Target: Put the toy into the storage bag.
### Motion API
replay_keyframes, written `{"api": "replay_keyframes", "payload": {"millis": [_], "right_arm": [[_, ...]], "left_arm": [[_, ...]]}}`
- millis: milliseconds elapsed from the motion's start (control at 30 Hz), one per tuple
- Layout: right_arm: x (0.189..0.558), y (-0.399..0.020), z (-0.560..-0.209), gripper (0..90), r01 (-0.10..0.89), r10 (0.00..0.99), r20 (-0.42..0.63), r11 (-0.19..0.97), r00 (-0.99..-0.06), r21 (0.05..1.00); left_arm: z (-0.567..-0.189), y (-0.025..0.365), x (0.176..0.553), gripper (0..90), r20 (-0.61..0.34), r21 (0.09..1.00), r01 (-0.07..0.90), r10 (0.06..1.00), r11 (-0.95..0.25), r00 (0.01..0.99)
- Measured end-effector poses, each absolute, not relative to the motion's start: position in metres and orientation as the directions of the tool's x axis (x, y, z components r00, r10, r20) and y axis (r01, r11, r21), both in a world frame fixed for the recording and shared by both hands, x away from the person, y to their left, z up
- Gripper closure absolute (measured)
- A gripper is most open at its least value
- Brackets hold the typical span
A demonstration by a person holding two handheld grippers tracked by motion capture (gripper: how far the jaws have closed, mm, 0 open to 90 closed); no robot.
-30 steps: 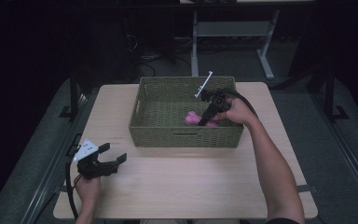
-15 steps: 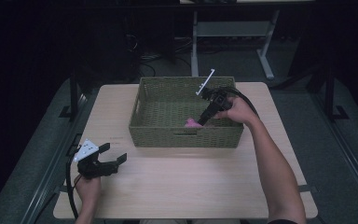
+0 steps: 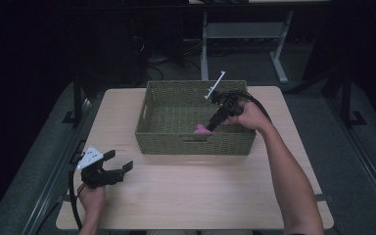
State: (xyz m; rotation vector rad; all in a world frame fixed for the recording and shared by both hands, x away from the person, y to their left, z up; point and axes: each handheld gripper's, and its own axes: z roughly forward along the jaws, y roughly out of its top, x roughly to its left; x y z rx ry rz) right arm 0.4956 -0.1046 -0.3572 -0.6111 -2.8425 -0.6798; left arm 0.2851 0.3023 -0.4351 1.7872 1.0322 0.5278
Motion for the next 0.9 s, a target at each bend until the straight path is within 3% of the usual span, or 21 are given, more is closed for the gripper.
{"api": "replay_keyframes", "payload": {"millis": [900], "right_arm": [[0.470,-0.118,-0.317,42.8,0.409,0.355,0.204,0.774,-0.912,0.483]], "left_arm": [[-0.435,0.304,0.285,13.6,-0.097,0.897,0.412,0.837,-0.161,0.539]]}}
